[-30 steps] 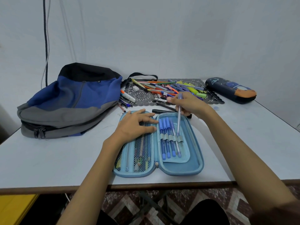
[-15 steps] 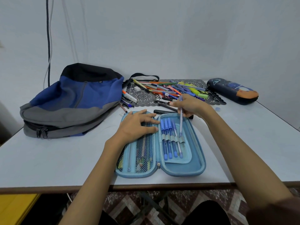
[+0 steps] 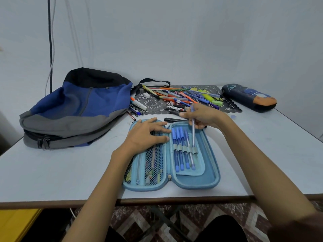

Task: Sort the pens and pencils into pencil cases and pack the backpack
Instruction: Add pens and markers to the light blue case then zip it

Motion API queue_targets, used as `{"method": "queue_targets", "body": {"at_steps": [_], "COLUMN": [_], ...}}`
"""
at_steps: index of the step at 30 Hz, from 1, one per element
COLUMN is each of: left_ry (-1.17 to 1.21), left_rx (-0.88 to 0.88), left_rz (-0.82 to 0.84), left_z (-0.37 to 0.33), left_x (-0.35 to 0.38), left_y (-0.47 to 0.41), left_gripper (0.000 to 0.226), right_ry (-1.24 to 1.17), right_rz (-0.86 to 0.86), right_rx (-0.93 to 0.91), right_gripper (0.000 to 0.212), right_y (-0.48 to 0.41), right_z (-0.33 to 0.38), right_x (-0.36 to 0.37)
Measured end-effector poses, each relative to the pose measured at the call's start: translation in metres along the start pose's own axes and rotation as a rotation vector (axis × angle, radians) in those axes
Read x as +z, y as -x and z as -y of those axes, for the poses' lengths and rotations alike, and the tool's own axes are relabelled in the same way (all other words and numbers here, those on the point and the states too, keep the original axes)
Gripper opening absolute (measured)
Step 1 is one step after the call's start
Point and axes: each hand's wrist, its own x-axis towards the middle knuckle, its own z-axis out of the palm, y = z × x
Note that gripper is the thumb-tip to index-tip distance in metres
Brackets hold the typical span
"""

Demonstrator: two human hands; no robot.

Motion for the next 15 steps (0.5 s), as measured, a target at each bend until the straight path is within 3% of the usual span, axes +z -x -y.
{"method": "queue_targets", "body": {"at_steps": [5, 7, 10, 15], "left_ry": [-0.003, 0.001, -0.004, 0.003], "left_rx": [0.001, 0.005, 0.000, -0.001], "left_rz": [-0.006, -0.003, -0.001, -0.008], "left_z": [0.000, 0.001, 0.001, 0.000], "left_x": [0.000, 0.000, 0.000, 0.000], "left_y": [0.000, 0.000, -0.001, 0.000], "left_gripper": [0.029, 0.030, 0.030, 0.029], "right_ry": [0.042, 0.009, -0.002, 0.190], "right_rz": [-0.003, -0.076, -0.219, -0.377], "right_rx": [0.007, -0.002, -0.032, -0.111], "right_gripper": [0.039, 0.034, 0.043, 0.035], "right_y": [0.005, 0.008, 0.016, 0.020], "right_z": [0.000, 0.001, -0.002, -0.005], "right_x": [0.003, 0.008, 0.017, 0.023]}}
